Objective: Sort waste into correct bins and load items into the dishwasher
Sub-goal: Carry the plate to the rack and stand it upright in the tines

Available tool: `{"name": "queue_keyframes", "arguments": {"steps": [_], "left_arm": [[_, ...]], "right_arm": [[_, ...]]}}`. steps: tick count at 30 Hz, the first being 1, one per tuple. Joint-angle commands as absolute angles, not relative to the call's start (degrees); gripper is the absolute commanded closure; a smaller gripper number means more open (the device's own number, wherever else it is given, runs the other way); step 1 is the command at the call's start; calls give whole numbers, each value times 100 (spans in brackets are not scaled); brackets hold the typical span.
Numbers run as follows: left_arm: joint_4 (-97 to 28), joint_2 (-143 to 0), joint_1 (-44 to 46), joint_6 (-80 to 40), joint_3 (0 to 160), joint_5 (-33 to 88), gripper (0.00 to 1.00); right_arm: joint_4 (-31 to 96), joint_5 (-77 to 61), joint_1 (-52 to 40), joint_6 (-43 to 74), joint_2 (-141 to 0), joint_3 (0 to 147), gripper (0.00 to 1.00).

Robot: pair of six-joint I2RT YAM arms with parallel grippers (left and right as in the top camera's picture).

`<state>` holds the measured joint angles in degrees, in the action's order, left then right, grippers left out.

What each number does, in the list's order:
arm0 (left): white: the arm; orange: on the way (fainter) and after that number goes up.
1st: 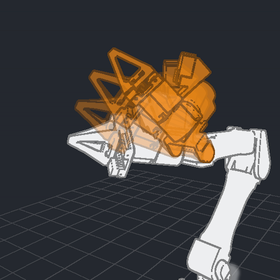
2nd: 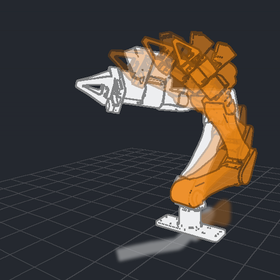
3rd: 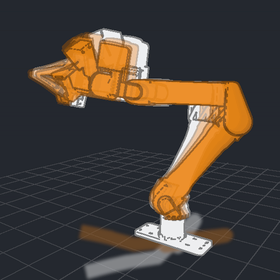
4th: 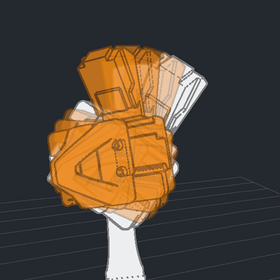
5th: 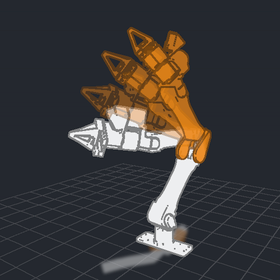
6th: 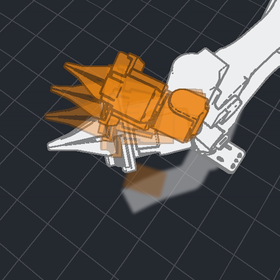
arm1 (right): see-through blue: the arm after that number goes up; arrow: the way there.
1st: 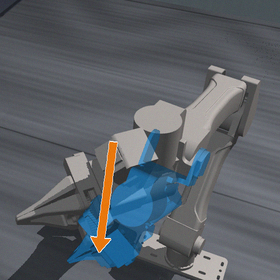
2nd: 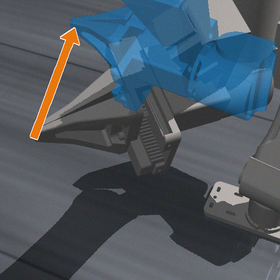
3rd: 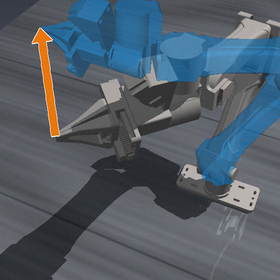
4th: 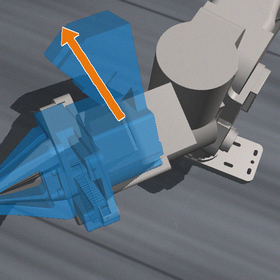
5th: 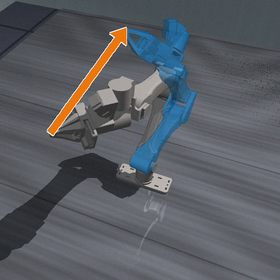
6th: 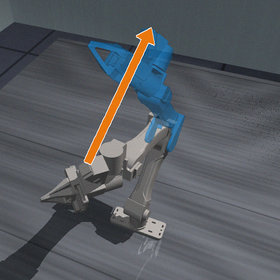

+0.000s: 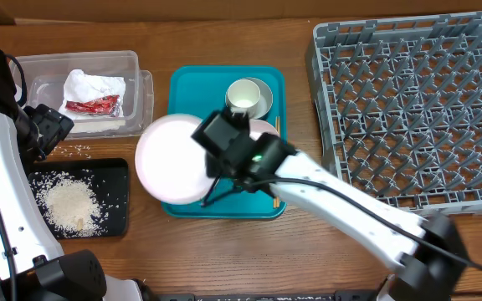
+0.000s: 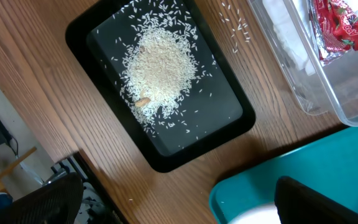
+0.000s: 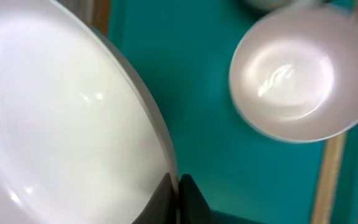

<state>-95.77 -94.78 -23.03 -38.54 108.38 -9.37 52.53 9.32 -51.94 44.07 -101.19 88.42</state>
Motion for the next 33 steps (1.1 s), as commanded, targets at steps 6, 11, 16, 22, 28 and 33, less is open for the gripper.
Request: {"name": "queue_keyframes", "arguments": {"steps": [6, 11, 16, 22, 28, 33], "left_arm": [[-9570, -9483, -2314, -3745, 10833, -937, 0], [-9568, -9483, -2314, -3745, 10833, -937, 0], [-9570, -9483, -2314, -3745, 10833, -937, 0], [-9568, -9483, -2314, -3745, 10833, -937, 0], [-9568, -9483, -2314, -3745, 10833, -937, 0], [-9568, -9483, -2314, -3745, 10833, -937, 0]], "right_arm": [[5892, 3551, -4097, 3997, -8938, 9609, 96], [5988, 4099, -3107, 3262, -8910, 9601, 96], [5557, 4110, -2038, 1994, -8982, 9579, 96], [4547, 4080, -775, 1074, -9137, 9373, 96], [4080, 3321, -54, 480, -9664, 9369, 96], [3837, 3199, -34, 403, -10165, 9369, 96]]}}
